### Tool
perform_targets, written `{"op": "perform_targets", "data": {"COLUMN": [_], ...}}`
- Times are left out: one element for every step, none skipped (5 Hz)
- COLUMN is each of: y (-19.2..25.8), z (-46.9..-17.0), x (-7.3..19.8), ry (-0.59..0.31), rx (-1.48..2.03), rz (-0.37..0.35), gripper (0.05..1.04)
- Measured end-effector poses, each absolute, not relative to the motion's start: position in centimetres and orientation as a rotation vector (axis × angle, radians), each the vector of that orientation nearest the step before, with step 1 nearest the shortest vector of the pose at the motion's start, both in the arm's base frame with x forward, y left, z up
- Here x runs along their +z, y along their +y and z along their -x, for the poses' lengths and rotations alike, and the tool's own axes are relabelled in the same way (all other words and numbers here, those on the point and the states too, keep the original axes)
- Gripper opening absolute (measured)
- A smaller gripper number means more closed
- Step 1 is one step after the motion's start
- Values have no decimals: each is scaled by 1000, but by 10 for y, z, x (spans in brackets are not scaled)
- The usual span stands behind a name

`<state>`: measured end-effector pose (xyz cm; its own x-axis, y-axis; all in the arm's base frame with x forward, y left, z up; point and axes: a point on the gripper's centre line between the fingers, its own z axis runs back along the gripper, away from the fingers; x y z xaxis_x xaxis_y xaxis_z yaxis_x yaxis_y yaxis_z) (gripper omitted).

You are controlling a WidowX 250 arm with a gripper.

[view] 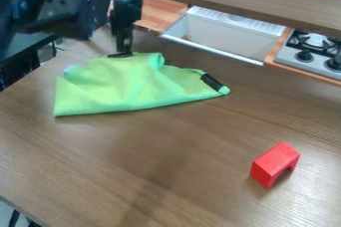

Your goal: Unfold cloth from top left to bottom right

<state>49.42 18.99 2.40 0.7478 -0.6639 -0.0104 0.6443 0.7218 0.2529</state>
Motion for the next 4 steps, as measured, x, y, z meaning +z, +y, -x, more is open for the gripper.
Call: {"op": "perform_targets", "data": {"y": [189,188,183,180], "z": [-492,-490,-484,-480], "x": [19,16,7,5], "ry": [-52,-32,-27,-21], "rx": [-727,-741,-771,-781], "rz": [-243,-238,-208,-190], "gripper": [1000,1000,999,957]}}
